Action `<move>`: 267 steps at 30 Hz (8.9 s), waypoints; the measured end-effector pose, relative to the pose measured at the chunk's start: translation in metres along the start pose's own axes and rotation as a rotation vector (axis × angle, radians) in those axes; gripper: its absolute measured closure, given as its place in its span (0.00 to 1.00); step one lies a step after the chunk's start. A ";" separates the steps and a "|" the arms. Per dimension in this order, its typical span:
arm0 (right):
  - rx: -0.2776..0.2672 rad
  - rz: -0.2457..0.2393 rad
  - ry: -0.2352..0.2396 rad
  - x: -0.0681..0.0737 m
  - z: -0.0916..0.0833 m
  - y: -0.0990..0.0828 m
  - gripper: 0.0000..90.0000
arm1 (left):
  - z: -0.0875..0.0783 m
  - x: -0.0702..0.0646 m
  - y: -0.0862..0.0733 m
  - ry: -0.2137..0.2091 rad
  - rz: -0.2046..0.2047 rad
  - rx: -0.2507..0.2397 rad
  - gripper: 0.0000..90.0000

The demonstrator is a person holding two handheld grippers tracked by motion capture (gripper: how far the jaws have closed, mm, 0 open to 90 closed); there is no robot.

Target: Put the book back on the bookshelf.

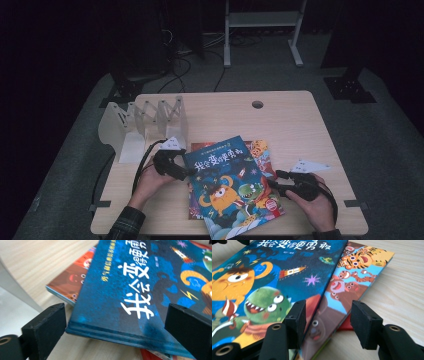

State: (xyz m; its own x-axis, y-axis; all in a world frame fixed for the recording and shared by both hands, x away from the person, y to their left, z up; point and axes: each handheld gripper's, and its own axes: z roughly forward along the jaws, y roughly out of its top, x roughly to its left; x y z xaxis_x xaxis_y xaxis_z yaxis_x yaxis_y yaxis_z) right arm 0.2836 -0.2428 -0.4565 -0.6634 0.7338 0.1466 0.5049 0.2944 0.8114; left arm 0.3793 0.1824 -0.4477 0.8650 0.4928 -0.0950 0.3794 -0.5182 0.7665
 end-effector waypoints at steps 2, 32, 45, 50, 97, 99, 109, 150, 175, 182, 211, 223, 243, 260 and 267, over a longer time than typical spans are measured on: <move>-0.001 -0.001 0.000 0.001 -0.002 -0.002 0.50 | 0.001 0.000 0.000 0.004 0.004 0.005 0.04; 0.004 -0.012 0.011 0.021 -0.051 -0.048 0.47 | 0.001 -0.003 0.000 0.025 0.011 0.021 0.04; 0.010 -0.007 0.010 0.026 -0.058 -0.060 0.45 | 0.001 -0.004 0.001 0.025 0.008 0.023 0.04; 0.012 0.000 0.011 0.023 -0.057 -0.059 0.45 | 0.000 -0.004 0.001 0.022 0.010 0.031 0.04; 0.030 0.013 -0.123 -0.033 -0.025 -0.016 0.49 | -0.003 -0.012 -0.006 -0.053 0.010 0.037 0.04; 0.031 0.016 -0.131 -0.035 -0.023 -0.013 0.49 | -0.004 -0.013 -0.007 -0.055 0.008 0.038 0.04; 0.028 0.033 -0.162 -0.045 -0.014 -0.003 0.53 | -0.011 -0.022 -0.009 -0.060 0.014 0.036 0.04; -0.003 0.123 -0.216 -0.063 0.018 0.027 0.54 | -0.033 -0.054 -0.030 -0.064 -0.018 -0.013 0.02; 0.007 0.104 -0.100 -0.045 0.033 0.030 0.48 | -0.043 -0.046 -0.034 -0.014 -0.039 -0.044 0.02; 0.008 0.079 -0.079 -0.036 0.040 0.034 0.48 | -0.045 -0.045 -0.035 -0.006 -0.045 -0.046 0.02; -0.012 -0.040 -0.011 -0.005 0.012 0.024 0.89 | -0.055 -0.041 -0.041 0.030 -0.084 -0.062 0.02; 0.032 -0.083 0.057 0.008 0.001 -0.007 0.98 | -0.050 -0.044 -0.048 0.044 -0.088 -0.027 0.02; 0.031 -0.119 0.098 0.014 0.009 -0.003 0.99 | -0.044 -0.039 -0.054 0.020 -0.120 -0.010 0.01; 0.034 -0.144 0.113 0.028 0.019 0.002 0.98 | -0.056 -0.033 -0.071 0.005 -0.178 -0.034 0.00; 0.041 -0.153 0.109 0.033 0.022 0.004 0.99 | -0.057 -0.033 -0.073 -0.011 -0.181 -0.033 0.00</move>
State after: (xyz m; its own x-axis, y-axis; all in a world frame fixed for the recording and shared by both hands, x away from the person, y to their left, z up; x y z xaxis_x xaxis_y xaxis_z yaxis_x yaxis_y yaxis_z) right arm 0.2759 -0.2034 -0.4607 -0.7888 0.6087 0.0854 0.4141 0.4235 0.8057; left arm 0.3037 0.2439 -0.4642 0.7871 0.5683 -0.2397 0.5182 -0.3986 0.7567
